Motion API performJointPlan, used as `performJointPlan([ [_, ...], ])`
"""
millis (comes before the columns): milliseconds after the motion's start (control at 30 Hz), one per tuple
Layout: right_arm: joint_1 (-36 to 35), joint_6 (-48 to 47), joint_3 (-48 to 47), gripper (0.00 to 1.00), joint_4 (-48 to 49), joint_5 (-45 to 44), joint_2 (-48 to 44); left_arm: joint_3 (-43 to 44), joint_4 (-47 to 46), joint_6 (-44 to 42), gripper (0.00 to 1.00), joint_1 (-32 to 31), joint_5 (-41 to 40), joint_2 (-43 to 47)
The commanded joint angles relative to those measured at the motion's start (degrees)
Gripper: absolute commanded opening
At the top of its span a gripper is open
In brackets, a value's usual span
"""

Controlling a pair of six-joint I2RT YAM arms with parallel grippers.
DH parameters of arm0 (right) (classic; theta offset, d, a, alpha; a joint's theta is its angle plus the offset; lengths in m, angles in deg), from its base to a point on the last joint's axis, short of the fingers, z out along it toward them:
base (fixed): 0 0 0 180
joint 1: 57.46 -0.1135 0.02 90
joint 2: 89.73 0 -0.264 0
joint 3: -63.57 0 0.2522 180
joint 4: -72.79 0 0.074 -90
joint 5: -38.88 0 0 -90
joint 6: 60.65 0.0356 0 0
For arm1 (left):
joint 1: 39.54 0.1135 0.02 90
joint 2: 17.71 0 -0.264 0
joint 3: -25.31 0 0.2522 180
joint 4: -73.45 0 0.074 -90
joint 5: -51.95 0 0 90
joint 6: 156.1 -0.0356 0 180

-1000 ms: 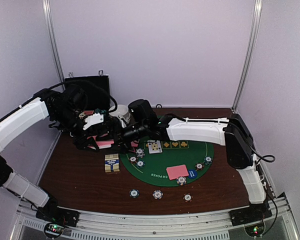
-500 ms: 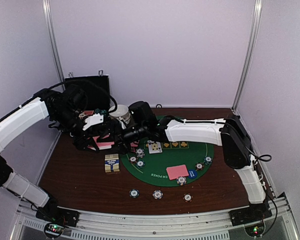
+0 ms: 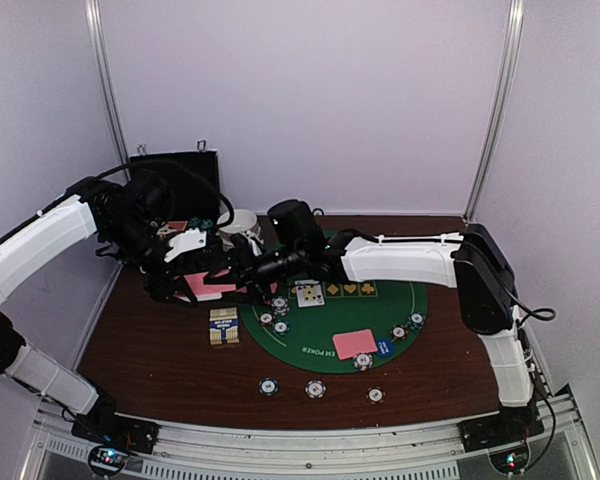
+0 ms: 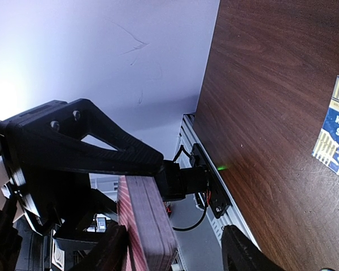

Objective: Distribute texas hold em gaming equipment

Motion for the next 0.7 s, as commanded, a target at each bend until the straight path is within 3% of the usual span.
performJointPlan([
  [0, 0.57, -1.23, 1.14, 0.58, -1.63, 0.09, -3.76, 0.51, -0.18, -0.75, 0.0, 0.26, 1.03, 2.05],
  [133, 0.69, -3.36, 1.22, 0.58, -3.98, 0.04, -5.46, -0.07, -0.15, -1.09, 0.0, 0.26, 0.44, 2.02],
  [667, 1.37, -5.49, 1.17, 0.22, -8.56, 0.71, -8.74, -1.33, -1.15, -1.22, 0.0, 0.26, -1.03, 2.07],
])
